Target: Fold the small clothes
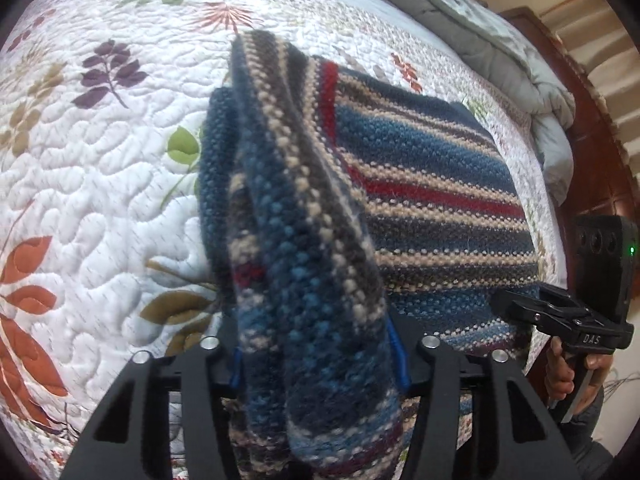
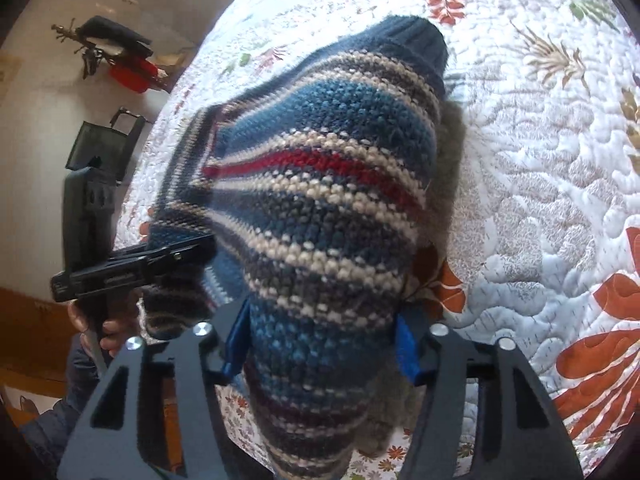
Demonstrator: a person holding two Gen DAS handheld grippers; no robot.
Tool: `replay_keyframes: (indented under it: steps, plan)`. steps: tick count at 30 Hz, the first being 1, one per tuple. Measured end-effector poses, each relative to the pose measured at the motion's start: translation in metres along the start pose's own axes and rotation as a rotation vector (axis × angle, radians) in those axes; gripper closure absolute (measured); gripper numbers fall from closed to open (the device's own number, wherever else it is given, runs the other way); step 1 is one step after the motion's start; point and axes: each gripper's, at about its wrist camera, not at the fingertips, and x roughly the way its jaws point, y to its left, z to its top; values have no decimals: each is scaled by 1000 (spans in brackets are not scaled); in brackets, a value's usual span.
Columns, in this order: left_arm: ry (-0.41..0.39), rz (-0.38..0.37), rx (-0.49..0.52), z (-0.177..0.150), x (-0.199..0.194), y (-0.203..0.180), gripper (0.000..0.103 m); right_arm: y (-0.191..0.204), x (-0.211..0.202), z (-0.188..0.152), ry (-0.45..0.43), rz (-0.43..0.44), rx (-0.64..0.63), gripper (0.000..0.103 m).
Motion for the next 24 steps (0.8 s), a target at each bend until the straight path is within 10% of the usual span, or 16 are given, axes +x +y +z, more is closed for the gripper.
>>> replay_keyframes:
  steps: [14,24]
  plan:
    - [-49,-135,-14,17,11,-64,60,-9,-85,20,-105,-78,-88,53]
    - [-54,-92,108,52,55,-152,61,-99,-127,26,-190,-115,-7,52]
